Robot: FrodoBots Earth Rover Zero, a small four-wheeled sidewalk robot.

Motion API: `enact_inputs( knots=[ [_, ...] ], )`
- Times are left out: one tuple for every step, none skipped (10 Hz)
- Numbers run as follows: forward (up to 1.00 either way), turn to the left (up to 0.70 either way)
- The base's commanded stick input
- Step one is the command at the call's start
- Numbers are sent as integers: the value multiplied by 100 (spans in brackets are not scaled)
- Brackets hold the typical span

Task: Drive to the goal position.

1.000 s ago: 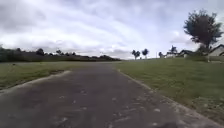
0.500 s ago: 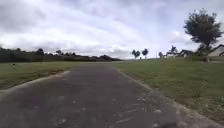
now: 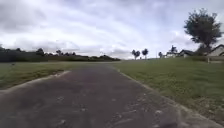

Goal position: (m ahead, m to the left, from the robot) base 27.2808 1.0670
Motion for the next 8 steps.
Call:
enact_inputs(
  knots=[
    [9,1],
    [9,1],
    [9,1],
    [9,1],
    [9,1],
    [9,1],
    [9,1],
    [9,1]
  ],
)
